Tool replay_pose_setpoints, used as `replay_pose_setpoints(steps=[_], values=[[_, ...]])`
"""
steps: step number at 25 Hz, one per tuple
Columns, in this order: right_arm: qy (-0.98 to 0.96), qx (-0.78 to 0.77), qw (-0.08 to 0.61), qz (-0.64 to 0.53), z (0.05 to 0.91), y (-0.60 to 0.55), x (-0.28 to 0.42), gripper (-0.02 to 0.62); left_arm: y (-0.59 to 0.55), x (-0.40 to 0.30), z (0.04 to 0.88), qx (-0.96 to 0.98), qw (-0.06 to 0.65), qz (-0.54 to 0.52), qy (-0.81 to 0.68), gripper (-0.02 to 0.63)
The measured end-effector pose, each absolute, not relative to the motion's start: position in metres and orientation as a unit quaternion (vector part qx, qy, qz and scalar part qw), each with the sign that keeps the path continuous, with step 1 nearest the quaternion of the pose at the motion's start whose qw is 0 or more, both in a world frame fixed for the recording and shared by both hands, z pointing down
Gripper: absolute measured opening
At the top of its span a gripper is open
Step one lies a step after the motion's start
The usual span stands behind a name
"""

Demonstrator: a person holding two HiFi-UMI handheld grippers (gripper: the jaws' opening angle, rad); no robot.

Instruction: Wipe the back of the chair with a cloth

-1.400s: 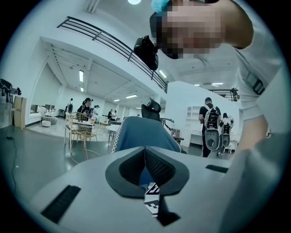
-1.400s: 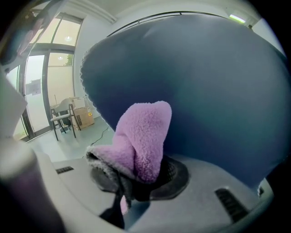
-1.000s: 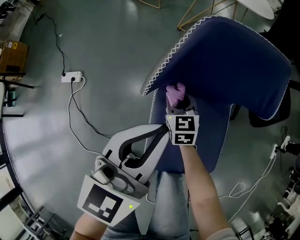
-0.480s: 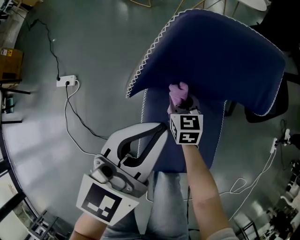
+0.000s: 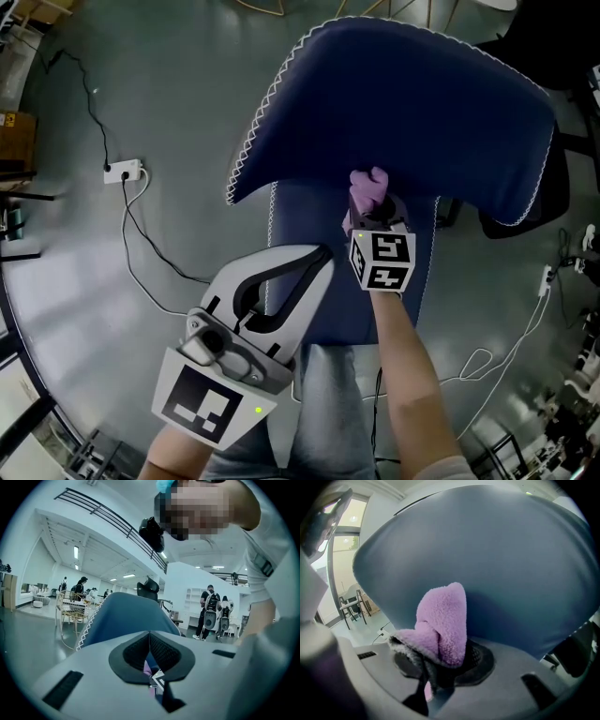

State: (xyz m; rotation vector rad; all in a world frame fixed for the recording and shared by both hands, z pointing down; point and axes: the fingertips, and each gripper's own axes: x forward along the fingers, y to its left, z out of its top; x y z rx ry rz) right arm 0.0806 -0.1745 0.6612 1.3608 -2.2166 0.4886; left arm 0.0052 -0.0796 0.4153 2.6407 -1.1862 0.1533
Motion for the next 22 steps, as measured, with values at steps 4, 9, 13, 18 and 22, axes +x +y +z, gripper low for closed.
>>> replay_pose_setpoints(steps=[4, 9, 13, 18, 22], values=[[-0.802, 0.513, 0.248, 0.18, 0.661, -0.176, 0.101, 0.12, -0.082, 0.01, 0.416, 0.906, 0.123, 0.052, -0.401, 0.015], [-0.783, 0.538, 0.25, 0.185, 0.663, -0.178, 0.134, 0.12, -0.086, 0.019, 0.416, 0.909, 0.124, 0.05, -0.394, 0.015], [-0.771, 0.553, 0.257, 0.183, 0.666, -0.18, 0.161, 0.12, -0.088, 0.029, 0.418, 0.912, 0.124, 0.05, -0.387, 0.015], [-0.758, 0.57, 0.259, 0.184, 0.666, -0.18, 0.186, 0.121, -0.09, 0.042, 0.419, 0.916, 0.126, 0.047, -0.378, 0.015], [-0.742, 0.588, 0.261, 0.186, 0.666, -0.18, 0.21, 0.121, -0.091, 0.05, 0.42, 0.919, 0.127, 0.048, -0.37, 0.015]])
